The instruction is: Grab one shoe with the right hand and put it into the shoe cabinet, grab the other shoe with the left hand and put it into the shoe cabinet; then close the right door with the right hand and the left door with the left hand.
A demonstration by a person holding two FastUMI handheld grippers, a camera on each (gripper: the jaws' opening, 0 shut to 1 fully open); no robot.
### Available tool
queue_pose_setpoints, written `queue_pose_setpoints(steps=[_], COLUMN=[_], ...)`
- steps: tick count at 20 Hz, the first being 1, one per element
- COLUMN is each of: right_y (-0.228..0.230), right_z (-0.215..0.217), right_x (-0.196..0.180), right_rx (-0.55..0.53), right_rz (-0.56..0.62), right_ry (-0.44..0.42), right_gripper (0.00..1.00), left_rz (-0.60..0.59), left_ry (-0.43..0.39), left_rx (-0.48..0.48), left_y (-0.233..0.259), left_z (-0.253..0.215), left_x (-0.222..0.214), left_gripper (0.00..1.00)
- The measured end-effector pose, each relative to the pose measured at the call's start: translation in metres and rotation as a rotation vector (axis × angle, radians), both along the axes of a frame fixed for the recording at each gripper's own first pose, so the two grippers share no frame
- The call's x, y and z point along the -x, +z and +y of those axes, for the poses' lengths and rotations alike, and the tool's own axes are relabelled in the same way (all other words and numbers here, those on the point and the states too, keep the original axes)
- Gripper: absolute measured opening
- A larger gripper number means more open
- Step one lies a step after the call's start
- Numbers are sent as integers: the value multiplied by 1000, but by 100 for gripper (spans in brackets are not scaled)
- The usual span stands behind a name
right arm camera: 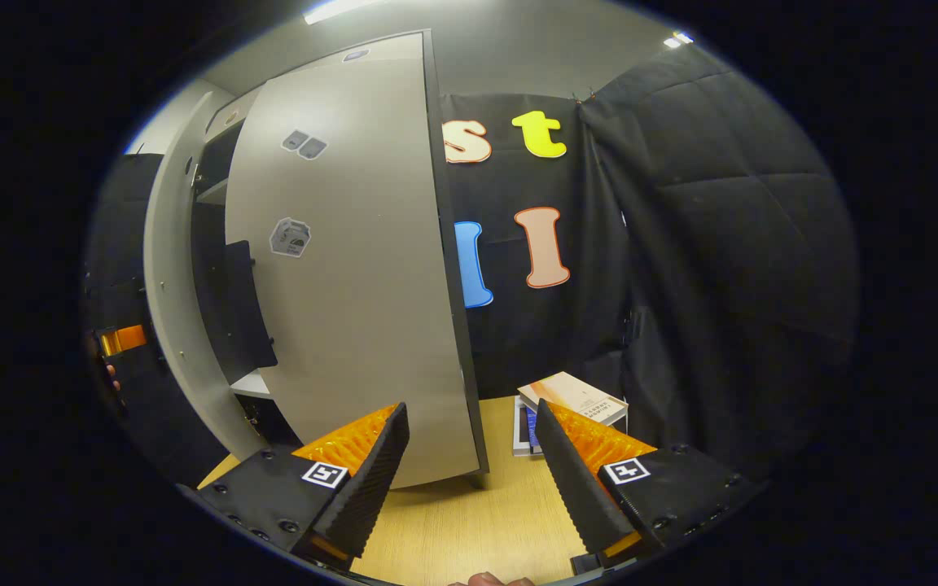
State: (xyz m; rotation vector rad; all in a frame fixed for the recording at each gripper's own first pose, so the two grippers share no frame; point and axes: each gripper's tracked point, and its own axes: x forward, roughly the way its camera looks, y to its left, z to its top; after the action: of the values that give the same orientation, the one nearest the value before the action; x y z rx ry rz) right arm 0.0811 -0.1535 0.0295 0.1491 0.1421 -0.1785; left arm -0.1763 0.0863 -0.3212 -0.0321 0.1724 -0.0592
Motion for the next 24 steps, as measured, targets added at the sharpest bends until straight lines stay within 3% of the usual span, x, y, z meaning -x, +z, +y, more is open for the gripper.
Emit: queue_pose_setpoints(steps=[2,5,9,12,16,21,24], right_y=[-1,-3,-16,-24,-25,-19,-13], right_z=[-10,-21,-39,-51,-59,-32,-6], right_x=[-7,-14,-21,-19,-13,-9,-9], right_rx=[30,57,80,58,34,2,37], right_rz=[-6,-18,-5,15,2,-2,-14], right_ry=[19,70,120,123,47,12,16], right_gripper=[98,98,98,98,98,98,98], left_rz=[-1,-31,-51,-49,-52,-31,-53], left_ry=[55,179,219,211,173,130,129], left_rx=[7,-28,31,6,-97,28,33], left_y=[-4,1,1,2,-3,-20,-14], left_z=[-27,-26,-42,-49,-44,-36,-14], left_x=[-7,1,25,45,67,77,81], left_gripper=[93,93,94,93,94,94,94])
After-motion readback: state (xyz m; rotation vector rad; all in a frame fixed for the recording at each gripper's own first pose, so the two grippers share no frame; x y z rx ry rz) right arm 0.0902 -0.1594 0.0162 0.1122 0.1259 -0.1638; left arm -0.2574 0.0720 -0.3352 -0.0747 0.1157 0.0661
